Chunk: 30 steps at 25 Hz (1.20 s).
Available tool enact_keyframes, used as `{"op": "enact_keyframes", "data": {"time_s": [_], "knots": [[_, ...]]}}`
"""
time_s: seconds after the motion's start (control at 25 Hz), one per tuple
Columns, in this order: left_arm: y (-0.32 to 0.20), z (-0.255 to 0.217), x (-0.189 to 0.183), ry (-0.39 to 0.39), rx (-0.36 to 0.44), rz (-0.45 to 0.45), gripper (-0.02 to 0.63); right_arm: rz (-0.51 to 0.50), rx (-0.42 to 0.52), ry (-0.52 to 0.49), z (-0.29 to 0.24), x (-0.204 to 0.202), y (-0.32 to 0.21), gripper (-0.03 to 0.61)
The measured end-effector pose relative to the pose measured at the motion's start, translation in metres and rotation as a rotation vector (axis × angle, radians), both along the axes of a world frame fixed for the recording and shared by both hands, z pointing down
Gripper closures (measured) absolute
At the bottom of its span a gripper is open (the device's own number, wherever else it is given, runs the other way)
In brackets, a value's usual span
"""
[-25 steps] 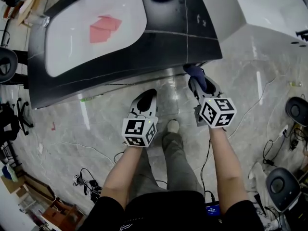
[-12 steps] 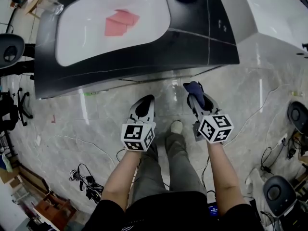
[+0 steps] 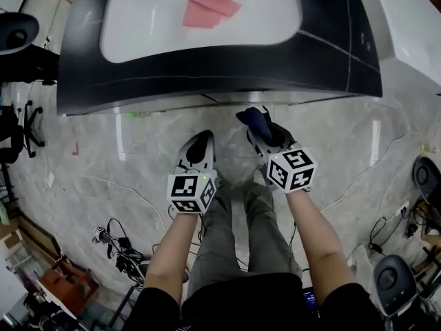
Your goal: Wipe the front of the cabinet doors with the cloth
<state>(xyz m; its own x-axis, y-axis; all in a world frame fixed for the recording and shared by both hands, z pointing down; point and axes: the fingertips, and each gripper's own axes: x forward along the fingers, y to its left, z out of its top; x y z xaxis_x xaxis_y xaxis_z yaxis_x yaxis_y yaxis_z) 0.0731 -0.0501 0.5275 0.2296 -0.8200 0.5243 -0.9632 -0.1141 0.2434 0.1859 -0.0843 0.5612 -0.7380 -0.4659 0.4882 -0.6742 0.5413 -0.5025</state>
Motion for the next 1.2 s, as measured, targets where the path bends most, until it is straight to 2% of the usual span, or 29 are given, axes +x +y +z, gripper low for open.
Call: {"op": "enact_keyframes", "data": {"time_s": [0.28,0.56,0.88,1.2], "knots": [[0.006,0.005,-0.032,-0.001,0.004,-0.046,0.604,-0.081,0.004,-0.009,0.007,-0.062,-0.004,0.454],[-0.003,0.011,-0.038,-0.002,0.004,-0.057,0.604,-0.091,0.024,-0.014,0.005,-0.081,-0.019,0.454],[-0.013,0.018,-0.021,-0.009,-0.007,-0.022,0.604,-0.031,0.037,0.011,0.01,-0.04,-0.038,0.454],[-0.028,0.022,0.024,-0.001,-0.013,0.049,0.604,0.059,0.049,0.037,0.012,0.027,-0.054,0.454]]}}
